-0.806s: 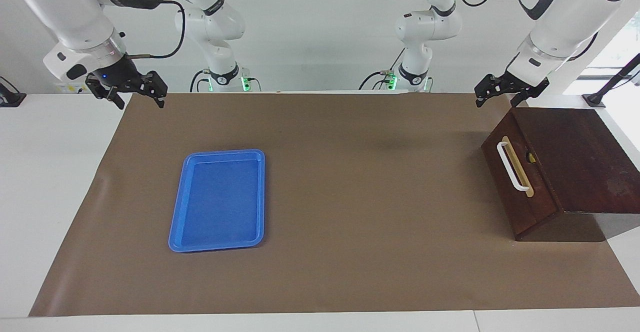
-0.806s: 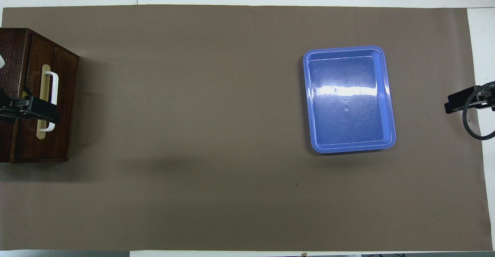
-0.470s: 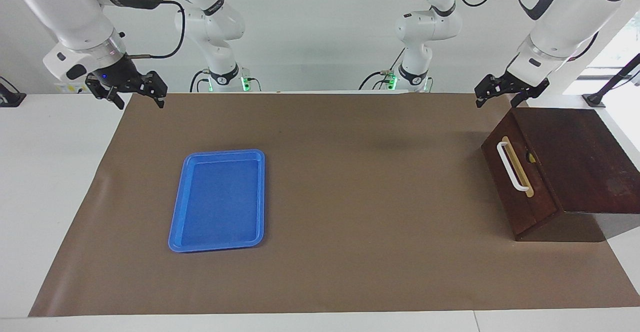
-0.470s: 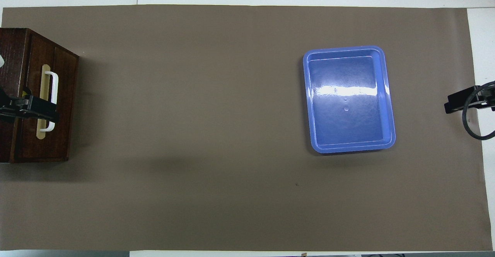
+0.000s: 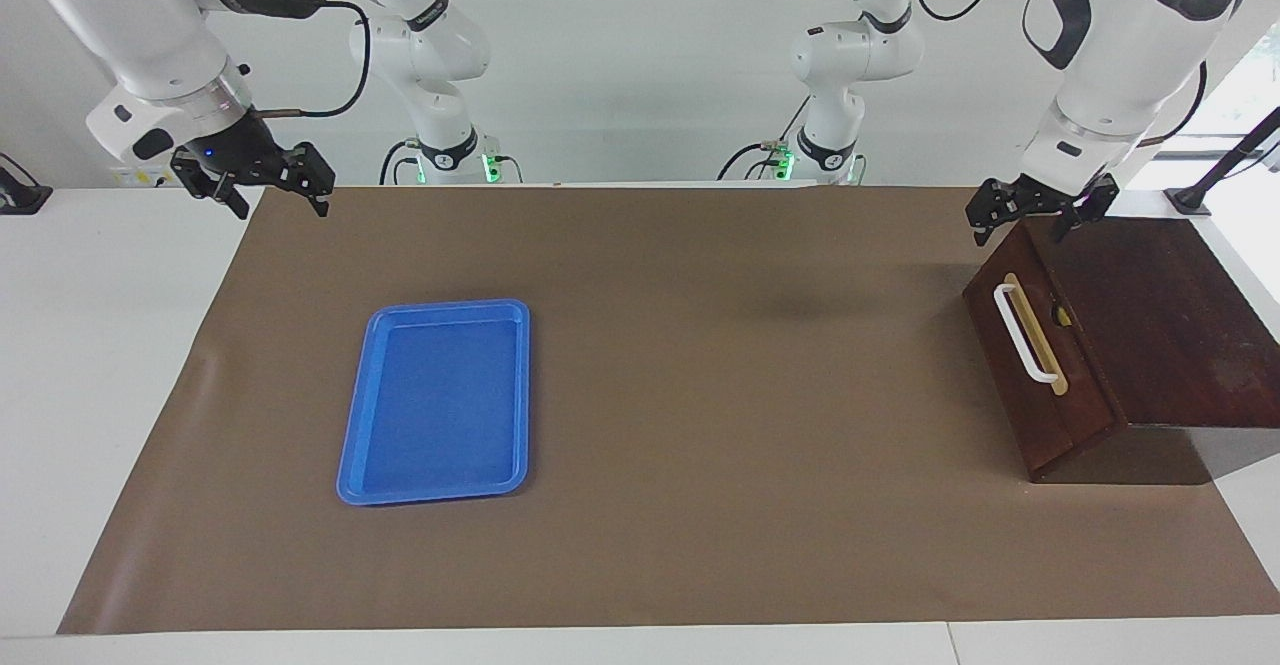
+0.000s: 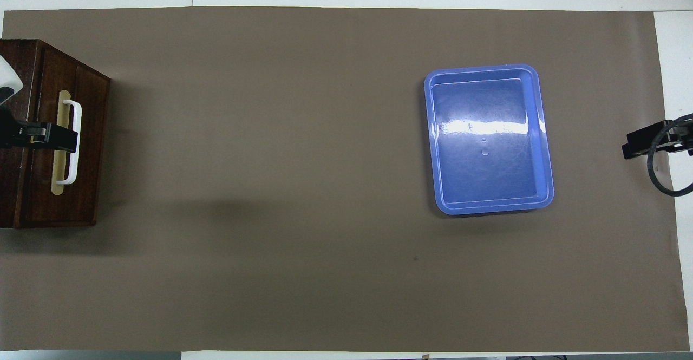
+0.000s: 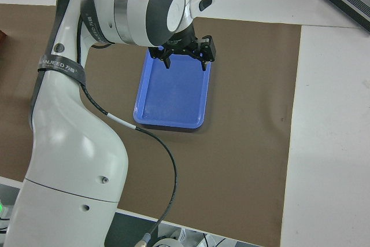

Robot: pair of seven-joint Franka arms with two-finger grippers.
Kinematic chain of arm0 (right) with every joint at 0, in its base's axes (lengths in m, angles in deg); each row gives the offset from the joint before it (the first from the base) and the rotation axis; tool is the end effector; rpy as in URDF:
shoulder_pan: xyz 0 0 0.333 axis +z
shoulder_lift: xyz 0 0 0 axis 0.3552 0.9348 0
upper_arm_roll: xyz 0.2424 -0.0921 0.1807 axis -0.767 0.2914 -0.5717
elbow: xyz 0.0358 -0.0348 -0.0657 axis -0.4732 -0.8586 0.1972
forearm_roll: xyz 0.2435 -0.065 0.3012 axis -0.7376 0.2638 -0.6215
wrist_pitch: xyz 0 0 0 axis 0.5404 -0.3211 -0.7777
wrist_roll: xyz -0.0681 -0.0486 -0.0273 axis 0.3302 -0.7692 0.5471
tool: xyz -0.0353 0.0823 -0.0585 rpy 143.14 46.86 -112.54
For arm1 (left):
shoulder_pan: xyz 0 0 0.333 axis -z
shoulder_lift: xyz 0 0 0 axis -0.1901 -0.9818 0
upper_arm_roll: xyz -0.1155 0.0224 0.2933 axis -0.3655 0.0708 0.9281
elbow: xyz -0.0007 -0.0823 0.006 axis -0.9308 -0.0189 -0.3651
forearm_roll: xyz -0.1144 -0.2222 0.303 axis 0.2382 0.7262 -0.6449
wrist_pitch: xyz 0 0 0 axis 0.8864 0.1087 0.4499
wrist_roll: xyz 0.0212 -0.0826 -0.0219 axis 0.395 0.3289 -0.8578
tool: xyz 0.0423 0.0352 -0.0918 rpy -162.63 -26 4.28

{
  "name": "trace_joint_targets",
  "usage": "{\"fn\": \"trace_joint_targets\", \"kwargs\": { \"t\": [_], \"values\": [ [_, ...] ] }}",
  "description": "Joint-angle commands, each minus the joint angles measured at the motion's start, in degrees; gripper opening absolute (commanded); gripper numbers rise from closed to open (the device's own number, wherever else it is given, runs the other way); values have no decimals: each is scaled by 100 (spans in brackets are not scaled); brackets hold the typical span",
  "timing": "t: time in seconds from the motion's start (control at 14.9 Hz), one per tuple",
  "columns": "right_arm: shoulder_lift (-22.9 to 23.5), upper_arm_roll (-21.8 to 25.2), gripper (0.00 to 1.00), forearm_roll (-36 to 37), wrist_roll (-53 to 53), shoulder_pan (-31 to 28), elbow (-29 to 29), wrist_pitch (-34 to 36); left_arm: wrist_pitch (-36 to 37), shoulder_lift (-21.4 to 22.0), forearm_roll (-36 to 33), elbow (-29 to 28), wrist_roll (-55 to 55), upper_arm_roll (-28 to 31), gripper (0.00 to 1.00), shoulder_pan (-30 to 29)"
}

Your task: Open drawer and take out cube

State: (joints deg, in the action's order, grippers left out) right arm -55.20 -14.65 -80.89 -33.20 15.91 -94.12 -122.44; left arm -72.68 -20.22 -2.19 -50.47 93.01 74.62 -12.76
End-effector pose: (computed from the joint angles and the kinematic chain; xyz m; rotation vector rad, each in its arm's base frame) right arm 0.5411 -0.0421 0.6135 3.1208 0.0417 -0.1684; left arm 0.5558 -0.0078 0.5649 -2.9619 0.2468 -0.0138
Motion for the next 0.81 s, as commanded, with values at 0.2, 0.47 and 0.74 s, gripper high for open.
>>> {"fn": "trace_joint_targets", "kwargs": {
  "t": [0.2,0.47,0.74],
  "values": [
    [-19,3,100,-30,-13,-3,-17,-51,-1572,-486,-997,-665,236,59,100,-58],
    [-19,3,100,-30,-13,-3,-44,-156,-1932,-902,-1287,-708,-589,50,100,92],
    [-19,12,100,-38,118,-82,-78,-410,-2503,-902,-1296,-1059,-607,59,100,-22]
  ]
}}
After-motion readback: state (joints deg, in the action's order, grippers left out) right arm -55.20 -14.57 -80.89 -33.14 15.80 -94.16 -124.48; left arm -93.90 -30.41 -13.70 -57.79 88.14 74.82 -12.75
